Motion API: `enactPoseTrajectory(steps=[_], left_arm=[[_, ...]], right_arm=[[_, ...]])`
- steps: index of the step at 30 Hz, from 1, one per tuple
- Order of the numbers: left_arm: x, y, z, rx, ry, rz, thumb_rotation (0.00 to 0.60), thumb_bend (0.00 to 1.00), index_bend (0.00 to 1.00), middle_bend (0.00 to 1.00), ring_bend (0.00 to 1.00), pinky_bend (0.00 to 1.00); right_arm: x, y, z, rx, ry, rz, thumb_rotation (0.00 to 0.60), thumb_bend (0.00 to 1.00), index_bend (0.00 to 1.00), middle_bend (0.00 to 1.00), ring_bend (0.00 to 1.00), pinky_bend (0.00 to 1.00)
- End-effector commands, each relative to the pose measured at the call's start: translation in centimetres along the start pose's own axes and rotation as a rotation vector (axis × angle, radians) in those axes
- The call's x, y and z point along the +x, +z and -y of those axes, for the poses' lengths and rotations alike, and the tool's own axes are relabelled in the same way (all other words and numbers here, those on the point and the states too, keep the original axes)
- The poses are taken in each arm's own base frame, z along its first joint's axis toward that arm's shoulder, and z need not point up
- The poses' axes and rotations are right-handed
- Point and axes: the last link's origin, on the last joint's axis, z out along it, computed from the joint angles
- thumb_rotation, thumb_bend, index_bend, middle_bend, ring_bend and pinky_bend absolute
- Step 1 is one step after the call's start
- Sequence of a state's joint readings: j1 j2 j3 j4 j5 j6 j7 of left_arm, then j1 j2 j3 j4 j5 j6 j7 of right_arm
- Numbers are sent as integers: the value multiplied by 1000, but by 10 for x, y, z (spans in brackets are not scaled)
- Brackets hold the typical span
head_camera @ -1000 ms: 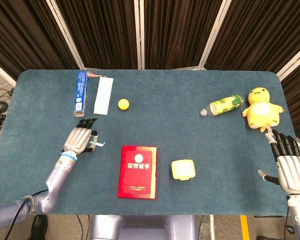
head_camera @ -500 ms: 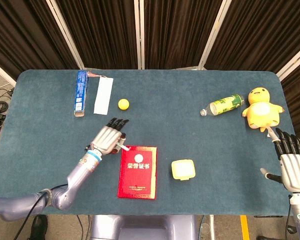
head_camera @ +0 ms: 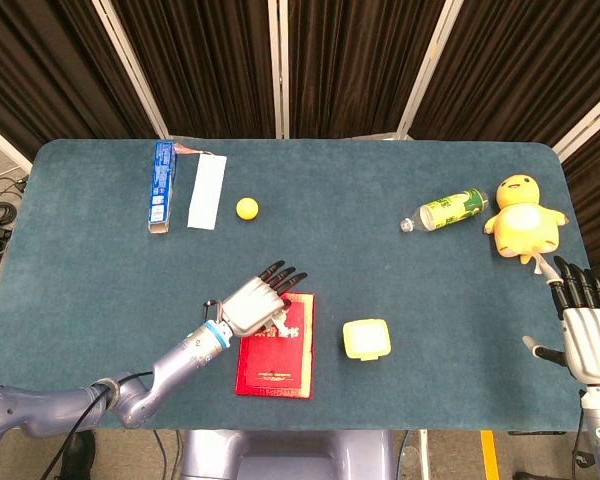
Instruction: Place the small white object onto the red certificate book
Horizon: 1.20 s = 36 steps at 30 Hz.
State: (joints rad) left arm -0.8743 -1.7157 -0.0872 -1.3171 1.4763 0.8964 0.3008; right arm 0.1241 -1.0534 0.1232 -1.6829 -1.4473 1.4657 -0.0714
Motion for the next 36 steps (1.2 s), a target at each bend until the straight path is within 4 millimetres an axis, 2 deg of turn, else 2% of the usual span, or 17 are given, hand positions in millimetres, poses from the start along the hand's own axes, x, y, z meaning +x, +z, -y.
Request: enactPoseTrajectory(steps=[1,13,15,16,17,21,23,31,34,36], left_arm=[[-6,1,-7,-60,26,-10,600,433,633,0,0,0],[-19,-5,-5,-125,134,11,600,396,636,0,0,0],[-19,-5,-4,-128,143,10,600,367,606,0,0,0],[-19,-6,-3,-131,153,8,600,341,567,0,0,0],[-19,-6,-2,-134,163,7,600,290,482,0,0,0],[-18,-9,3,-138,188,-2,600,11,68,0,0,0],[-17,-10,5,-134,188,-10,600,0,3,0,0,0],[0,-21,16,-92,107,-74,600,0,0,0,0,0],[14,-30,25,-50,68,-132,600,0,0,0,0,0],[28,-41,38,15,25,-179,600,0,0,0,0,0]], right_arm=[[0,0,0,-1,0,0,600,0,0,0,0,0],[0,1,0,-4,-5,-4,600,0,0,0,0,0],[0,0,0,-4,-5,-5,600,0,0,0,0,0],[0,0,0,-4,-5,-6,600,0,0,0,0,0],[0,0,0,-4,-5,-6,600,0,0,0,0,0],[1,0,-1,-4,-4,-7,600,0,0,0,0,0],[1,0,-1,-3,-2,-8,600,0,0,0,0,0],[2,-1,1,6,0,-10,600,0,0,0,0,0],[2,-2,2,11,2,-11,600,0,0,0,0,0],[2,-3,3,16,3,-9,600,0,0,0,0,0]])
